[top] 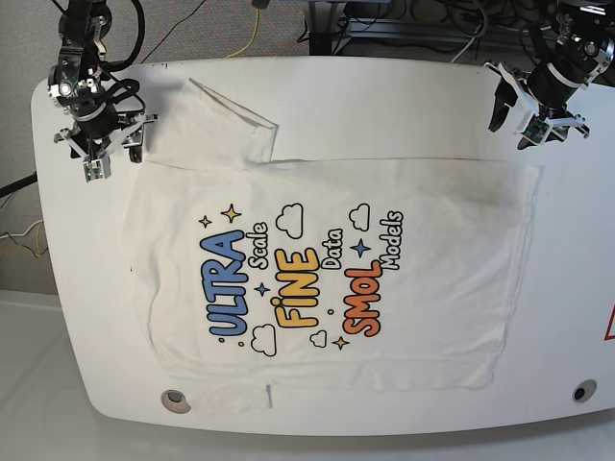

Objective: Fold the T-shirt properly
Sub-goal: 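Grasp the shirt's shoulder and sleeve edge with the right gripper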

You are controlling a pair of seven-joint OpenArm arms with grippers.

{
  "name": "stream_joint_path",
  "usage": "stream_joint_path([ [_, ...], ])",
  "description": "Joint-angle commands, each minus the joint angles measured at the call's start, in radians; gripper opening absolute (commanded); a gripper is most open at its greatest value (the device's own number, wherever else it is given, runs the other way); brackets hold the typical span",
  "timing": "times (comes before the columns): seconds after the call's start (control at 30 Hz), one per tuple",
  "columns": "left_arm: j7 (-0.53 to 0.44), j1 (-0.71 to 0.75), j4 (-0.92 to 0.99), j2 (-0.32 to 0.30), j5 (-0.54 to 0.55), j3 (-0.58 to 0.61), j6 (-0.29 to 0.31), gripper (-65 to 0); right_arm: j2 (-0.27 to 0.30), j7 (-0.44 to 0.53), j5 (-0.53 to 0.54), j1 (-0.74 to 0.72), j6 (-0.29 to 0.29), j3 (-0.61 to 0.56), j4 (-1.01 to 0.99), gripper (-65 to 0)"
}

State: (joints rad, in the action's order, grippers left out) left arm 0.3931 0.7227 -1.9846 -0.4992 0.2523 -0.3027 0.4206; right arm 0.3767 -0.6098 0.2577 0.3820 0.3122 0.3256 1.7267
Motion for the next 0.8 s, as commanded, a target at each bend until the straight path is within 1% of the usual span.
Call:
stream_joint_path([
  [0.0,-0.022,0.006,-0.021,-0.007,0.012,-0.008,-0.003,-35.2,0.004,0.043,0.008,-0.002,0.006,-0.003,0.021,-31.0],
  [0.17,-0.023,0.007,-0.025,-0.005,0.009,-0.010,-0.005,-35.2,-0.017,0.096,-0.023,0.034,0.000,-0.025,0.029,-31.1],
  [0.23,-0.026,0.012,-0.025,-0.010,0.002,-0.013,-0.003,-35.2,-0.047,0.118,-0.107,0.120,-0.022,-0.046,0.058,-30.9],
  [0.3,-0.029,0.012,-0.024,-0.009,0.000,-0.013,-0.003,-35.3,-0.059,0.133,-0.157,0.154,-0.038,-0.058,0.074,-30.9],
  [0.37,-0.031,0.012,-0.024,-0.009,-0.002,-0.013,-0.004,-35.3,-0.069,0.140,-0.195,0.183,-0.051,-0.063,0.089,-31.1],
  [0.43,-0.032,0.012,-0.023,-0.010,-0.001,-0.012,-0.004,-35.3,-0.075,0.134,-0.202,0.196,-0.053,-0.062,0.096,-31.1],
  [0.57,-0.028,0.012,-0.022,-0.011,0.000,-0.009,-0.004,-35.2,-0.082,0.107,-0.169,0.192,-0.037,-0.043,0.091,-31.2],
  [0.63,-0.028,0.007,-0.019,-0.007,0.008,-0.008,-0.005,-35.3,-0.101,0.041,-0.099,0.161,0.002,-0.012,0.074,-30.9],
  [0.77,-0.028,0.004,-0.017,-0.008,0.011,-0.008,-0.006,-35.4,-0.113,-0.004,-0.018,0.119,0.046,0.015,0.049,-30.8],
])
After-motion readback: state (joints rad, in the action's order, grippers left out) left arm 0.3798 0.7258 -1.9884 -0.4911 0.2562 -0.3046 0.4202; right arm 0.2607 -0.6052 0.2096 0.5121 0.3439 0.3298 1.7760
